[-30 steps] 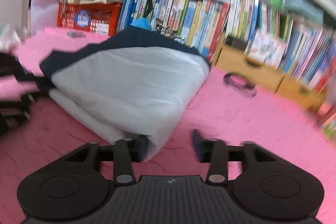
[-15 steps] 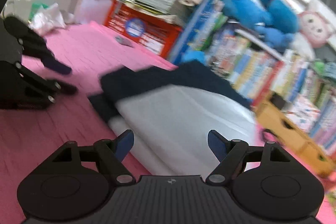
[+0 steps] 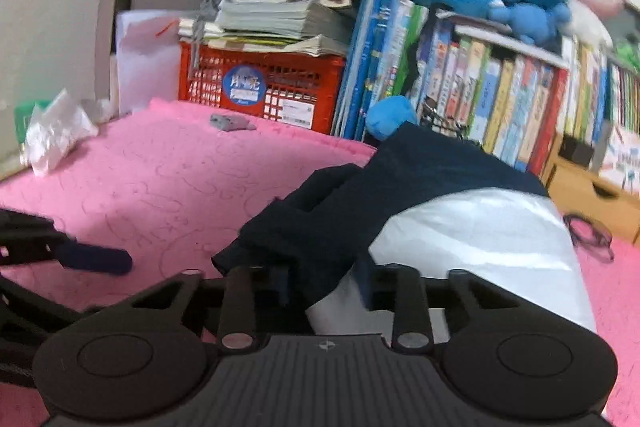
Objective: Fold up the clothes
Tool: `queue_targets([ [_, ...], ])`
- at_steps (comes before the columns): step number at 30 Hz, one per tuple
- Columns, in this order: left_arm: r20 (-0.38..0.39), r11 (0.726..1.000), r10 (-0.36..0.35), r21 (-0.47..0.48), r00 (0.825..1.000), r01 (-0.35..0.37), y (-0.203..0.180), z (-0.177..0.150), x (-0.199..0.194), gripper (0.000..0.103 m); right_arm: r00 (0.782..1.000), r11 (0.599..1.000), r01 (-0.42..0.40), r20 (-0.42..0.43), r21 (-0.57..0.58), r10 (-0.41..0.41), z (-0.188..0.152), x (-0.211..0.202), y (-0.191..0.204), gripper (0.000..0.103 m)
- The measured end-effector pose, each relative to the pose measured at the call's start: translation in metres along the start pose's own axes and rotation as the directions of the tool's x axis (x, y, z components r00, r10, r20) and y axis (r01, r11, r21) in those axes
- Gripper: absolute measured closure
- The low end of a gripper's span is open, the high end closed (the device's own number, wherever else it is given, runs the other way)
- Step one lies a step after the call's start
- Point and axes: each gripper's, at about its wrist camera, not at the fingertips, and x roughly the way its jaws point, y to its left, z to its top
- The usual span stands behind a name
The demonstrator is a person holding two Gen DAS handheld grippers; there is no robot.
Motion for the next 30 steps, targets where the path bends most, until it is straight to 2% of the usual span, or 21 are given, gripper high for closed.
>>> queue_targets([
  [2,0.008,1.000,-0.002,-0.017,1.000,0.002,0.002,-0.001,-0.002,0.039,0.999,0.999,0.009,0.035,-0.036,-0.007,0.001,-0.006,0.010,0.092],
  [4,0.008,1.000,-0.005,-0.027,1.000,0.005,0.004,-0.001,-0.002,0.037,0.997,0.993,0.003,0.082,-0.119,0.007,0.000,-0.018,0.025,0.092],
  [6,0.008,1.000,0.011,-0.021,1.000,-0.011,0.003,-0.001,-0.002,0.039,0.996,0.978,0.003,0.085,-0.207,0.015,-0.006,-0.020,0.037,0.093],
  [7,0.008,1.000,0.021,-0.016,1.000,-0.021,0.002,-0.001,-0.003,0.037,0.997,0.975,-0.005,0.071,-0.223,0.021,-0.009,-0.019,0.039,0.093],
  [10,0.015,0.999,0.039,-0.012,0.999,-0.039,0.000,-0.001,-0.004,0.034,0.994,0.986,-0.109,-0.005,-0.127,0.109,-0.007,-0.017,0.022,0.090],
  [11,0.019,0.999,0.043,-0.017,0.999,-0.042,0.001,-0.001,-0.004,0.033,0.987,0.983,-0.158,-0.024,-0.090,0.156,-0.006,-0.020,0.017,0.086],
  [12,0.025,0.998,0.047,-0.032,0.999,-0.047,0.004,-0.002,-0.005,0.032,0.975,0.974,-0.221,-0.044,-0.051,0.219,-0.005,-0.024,0.011,0.087],
  [15,0.041,0.994,0.073,-0.086,0.996,-0.069,0.011,-0.002,-0.009,0.031,0.910,0.907,-0.404,-0.044,0.121,0.411,-0.005,-0.044,-0.016,0.079],
  [16,0.040,0.992,0.088,-0.099,0.995,-0.083,0.012,-0.001,-0.009,0.031,0.898,0.889,-0.427,-0.036,0.165,0.438,-0.007,-0.052,-0.025,0.072],
  [17,0.037,0.989,0.104,-0.109,0.994,-0.099,0.012,-0.001,-0.009,0.031,0.900,0.887,-0.421,-0.030,0.190,0.434,-0.009,-0.061,-0.034,0.065],
  [18,0.034,0.986,0.120,-0.119,0.992,-0.115,0.013,0.000,-0.010,0.031,0.912,0.895,-0.396,-0.027,0.203,0.410,-0.011,-0.069,-0.042,0.059],
  [20,0.021,0.984,0.147,-0.105,0.989,-0.144,0.005,0.002,-0.009,0.031,0.951,0.938,-0.294,-0.042,0.186,0.307,-0.019,-0.086,-0.056,0.055],
  [22,0.007,0.983,0.167,-0.082,0.986,-0.166,-0.007,0.003,-0.008,0.031,0.973,0.962,-0.205,-0.071,0.179,0.221,-0.029,-0.099,-0.070,0.052],
  [25,-0.010,0.982,0.179,-0.052,0.984,-0.179,-0.032,0.007,-0.003,0.026,0.982,0.969,-0.135,-0.101,0.208,0.158,-0.047,-0.110,-0.091,0.044],
  [30,-0.068,0.983,0.177,-0.040,0.982,-0.180,-0.067,0.014,0.012,0.026,0.983,0.970,-0.116,-0.113,0.213,0.142,-0.067,-0.125,-0.105,0.031],
])
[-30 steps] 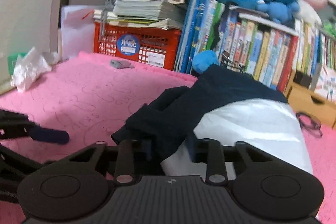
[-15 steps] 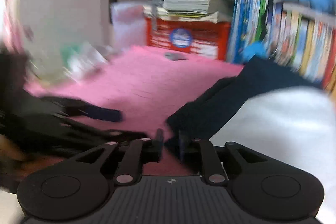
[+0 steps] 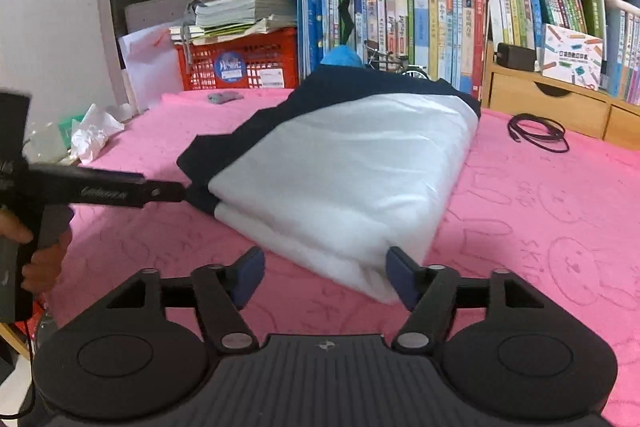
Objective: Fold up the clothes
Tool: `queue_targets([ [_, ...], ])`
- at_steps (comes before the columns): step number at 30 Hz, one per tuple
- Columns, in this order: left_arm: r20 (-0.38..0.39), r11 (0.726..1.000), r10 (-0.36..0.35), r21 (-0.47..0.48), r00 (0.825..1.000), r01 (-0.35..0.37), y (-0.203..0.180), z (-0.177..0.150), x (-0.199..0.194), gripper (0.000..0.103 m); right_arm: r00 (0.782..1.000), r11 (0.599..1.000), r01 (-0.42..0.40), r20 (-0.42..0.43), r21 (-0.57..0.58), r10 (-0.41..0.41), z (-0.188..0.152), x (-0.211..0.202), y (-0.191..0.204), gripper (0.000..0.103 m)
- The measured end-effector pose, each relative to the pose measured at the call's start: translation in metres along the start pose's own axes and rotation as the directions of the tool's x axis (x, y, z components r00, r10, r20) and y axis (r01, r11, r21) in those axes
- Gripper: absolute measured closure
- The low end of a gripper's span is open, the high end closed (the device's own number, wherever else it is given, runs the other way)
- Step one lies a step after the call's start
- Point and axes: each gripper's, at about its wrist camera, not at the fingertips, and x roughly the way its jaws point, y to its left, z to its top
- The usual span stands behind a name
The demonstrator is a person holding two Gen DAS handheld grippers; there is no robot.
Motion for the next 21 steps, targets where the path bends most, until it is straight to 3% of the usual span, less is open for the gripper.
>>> queue_targets([
  [1,-0.008,1.000,0.001,0.004,1.000,-0.001,-0.006,0.000,0.001,0.026,1.000,1.000,0.008,0.005,-0.006,-0.008,-0.002,-0.002,0.001,0.028],
  [3,-0.014,1.000,0.000,0.021,1.000,0.000,-0.016,-0.001,0.000,0.026,1.000,0.999,0.027,0.015,-0.020,-0.027,-0.006,-0.007,0.003,0.015],
  [13,-0.061,0.996,0.009,0.094,0.998,-0.004,-0.037,-0.012,0.011,0.023,0.997,0.998,0.069,-0.029,-0.007,-0.070,-0.015,0.006,-0.017,0.009],
  [21,-0.017,0.991,0.013,0.134,1.000,-0.011,-0.037,-0.019,0.019,0.006,0.995,0.998,0.062,-0.082,0.004,-0.062,-0.020,0.038,-0.027,0.000],
])
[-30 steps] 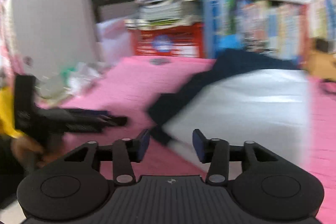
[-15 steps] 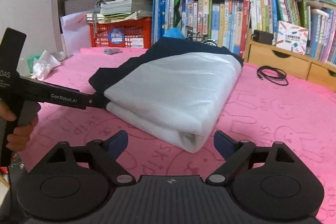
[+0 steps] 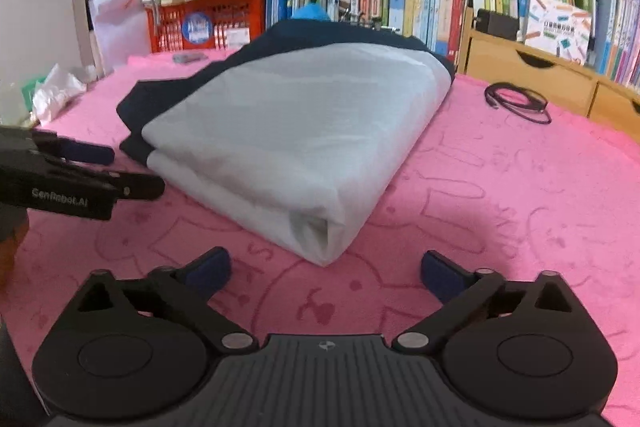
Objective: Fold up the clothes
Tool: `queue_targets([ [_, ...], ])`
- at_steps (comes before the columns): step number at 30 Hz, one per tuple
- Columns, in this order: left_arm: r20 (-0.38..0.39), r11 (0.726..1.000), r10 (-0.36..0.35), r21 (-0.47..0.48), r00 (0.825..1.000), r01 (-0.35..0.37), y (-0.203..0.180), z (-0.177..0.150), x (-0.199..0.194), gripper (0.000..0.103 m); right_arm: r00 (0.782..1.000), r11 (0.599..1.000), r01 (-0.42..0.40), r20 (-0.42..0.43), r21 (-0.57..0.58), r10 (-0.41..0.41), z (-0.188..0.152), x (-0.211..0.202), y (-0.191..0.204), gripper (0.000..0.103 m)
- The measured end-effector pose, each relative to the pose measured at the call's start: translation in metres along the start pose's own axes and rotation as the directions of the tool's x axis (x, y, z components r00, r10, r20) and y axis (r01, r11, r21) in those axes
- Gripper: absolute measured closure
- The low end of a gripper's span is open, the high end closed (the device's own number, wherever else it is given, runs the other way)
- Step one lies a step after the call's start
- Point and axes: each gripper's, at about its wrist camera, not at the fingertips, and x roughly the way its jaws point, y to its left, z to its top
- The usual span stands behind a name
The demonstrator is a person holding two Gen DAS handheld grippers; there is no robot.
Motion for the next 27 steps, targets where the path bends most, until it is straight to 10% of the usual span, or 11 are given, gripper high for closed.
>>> queue_targets([
  [27,-0.003,1.000,-0.018,0.000,1.000,0.018,-0.0002,0.0015,0.0063,0.000,1.000,1.000,0.010,-0.003,0.000,-0.010,0.0007,-0.0012,0.0002,0.000],
])
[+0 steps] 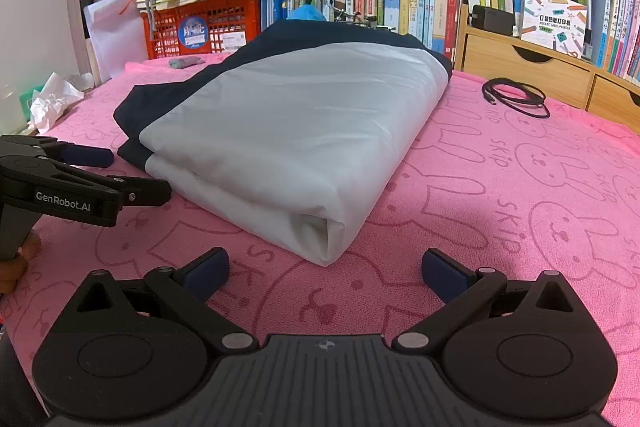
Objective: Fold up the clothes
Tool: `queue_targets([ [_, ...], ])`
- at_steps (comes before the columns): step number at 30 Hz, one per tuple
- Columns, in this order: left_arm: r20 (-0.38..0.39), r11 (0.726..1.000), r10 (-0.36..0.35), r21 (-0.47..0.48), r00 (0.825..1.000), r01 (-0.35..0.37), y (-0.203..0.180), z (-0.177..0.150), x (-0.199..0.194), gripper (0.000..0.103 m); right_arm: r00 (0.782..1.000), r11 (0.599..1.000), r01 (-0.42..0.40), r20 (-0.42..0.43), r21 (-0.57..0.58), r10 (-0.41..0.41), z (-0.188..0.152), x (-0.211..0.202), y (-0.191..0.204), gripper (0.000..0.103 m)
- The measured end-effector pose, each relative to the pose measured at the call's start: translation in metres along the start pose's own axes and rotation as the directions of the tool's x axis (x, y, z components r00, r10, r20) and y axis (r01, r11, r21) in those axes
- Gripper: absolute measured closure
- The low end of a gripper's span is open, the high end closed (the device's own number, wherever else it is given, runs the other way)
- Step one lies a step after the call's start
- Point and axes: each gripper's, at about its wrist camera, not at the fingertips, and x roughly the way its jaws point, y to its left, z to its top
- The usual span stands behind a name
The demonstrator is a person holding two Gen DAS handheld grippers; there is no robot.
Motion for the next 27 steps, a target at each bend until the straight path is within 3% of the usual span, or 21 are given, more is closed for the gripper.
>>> queue_targets([
  [27,0.002,1.000,0.003,0.004,1.000,-0.003,0.0001,-0.0017,-0.0004,0.000,1.000,1.000,-0.002,-0.002,0.000,0.002,0.0005,-0.0003,-0.0004,0.000],
])
